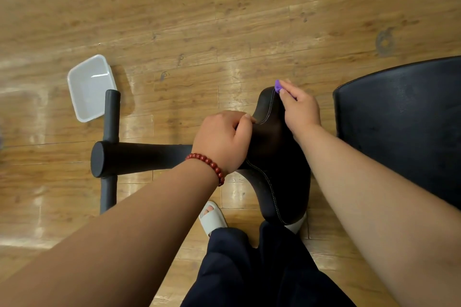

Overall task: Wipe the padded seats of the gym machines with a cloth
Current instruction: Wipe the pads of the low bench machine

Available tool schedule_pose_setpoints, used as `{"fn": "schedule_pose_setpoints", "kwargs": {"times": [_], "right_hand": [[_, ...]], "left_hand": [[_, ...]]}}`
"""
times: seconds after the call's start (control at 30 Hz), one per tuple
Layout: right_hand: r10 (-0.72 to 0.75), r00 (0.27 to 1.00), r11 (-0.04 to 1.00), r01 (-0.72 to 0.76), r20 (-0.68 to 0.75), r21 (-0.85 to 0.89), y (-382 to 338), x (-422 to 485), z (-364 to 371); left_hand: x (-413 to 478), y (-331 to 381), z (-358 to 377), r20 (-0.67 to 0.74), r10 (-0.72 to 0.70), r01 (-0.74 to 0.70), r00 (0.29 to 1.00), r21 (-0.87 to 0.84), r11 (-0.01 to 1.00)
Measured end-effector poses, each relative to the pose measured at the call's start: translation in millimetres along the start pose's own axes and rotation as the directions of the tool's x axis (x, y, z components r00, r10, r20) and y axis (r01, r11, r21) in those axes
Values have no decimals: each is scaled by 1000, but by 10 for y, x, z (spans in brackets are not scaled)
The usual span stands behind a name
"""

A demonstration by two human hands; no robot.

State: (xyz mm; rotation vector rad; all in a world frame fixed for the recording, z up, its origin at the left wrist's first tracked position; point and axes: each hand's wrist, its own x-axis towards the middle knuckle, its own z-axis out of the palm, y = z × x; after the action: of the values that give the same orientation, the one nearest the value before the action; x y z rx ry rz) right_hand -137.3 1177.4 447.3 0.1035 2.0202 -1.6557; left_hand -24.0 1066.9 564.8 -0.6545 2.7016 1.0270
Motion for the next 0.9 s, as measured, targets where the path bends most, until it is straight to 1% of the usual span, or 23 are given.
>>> {"fn": "schedule_pose_setpoints", "kwargs": {"times": [0.07,0.17,0.23,0.3,0.37,0.47,0.57,0.6,0.67,0.7,0.77,0.83,0.9], "right_hand": [[-31,999,1000,31,30,1,-14,-178,7],[-152,982,987,157,112,-35,71,-492,-57],[-155,979,987,161,130,-30,106,-440,-95],[-82,993,995,86,83,-48,94,-252,-80],[12,1000,999,-12,-9,-51,60,-104,-53],[139,982,990,-138,-129,16,54,11,-32],[203,965,979,-196,-167,55,40,12,-7],[175,973,985,-172,-148,35,43,-23,7],[11,999,999,-13,-50,-51,65,-167,17],[-57,998,996,56,-3,-73,85,-232,8],[-90,995,992,93,30,-82,128,-241,-29],[-8,999,996,5,-31,-88,160,-112,-68],[169,977,985,-173,-126,-22,171,42,-114]], "left_hand": [[2,-19,5,-5,-4,4,1000,-12,1000],[-2,-16,7,2,2,-2,1000,3,1000],[17,-5,5,6,10,-10,1000,4,1000],[33,-4,10,-3,13,-13,1000,10,1000],[25,-4,10,-10,8,-7,1000,11,1000],[11,-12,14,-15,11,-11,1000,4,1000],[19,-22,19,-12,11,-12,1000,-9,1000],[19,-27,22,-13,11,-11,1000,-8,1000],[14,-32,25,-14,17,-17,1000,3,1000],[14,-37,27,-13,21,-21,1000,7,1000],[23,-38,26,-16,23,-23,1000,12,1000],[32,-37,26,-18,22,-22,1000,15,1000],[17,-34,24,-14,25,-25,1000,17,1000]]}}
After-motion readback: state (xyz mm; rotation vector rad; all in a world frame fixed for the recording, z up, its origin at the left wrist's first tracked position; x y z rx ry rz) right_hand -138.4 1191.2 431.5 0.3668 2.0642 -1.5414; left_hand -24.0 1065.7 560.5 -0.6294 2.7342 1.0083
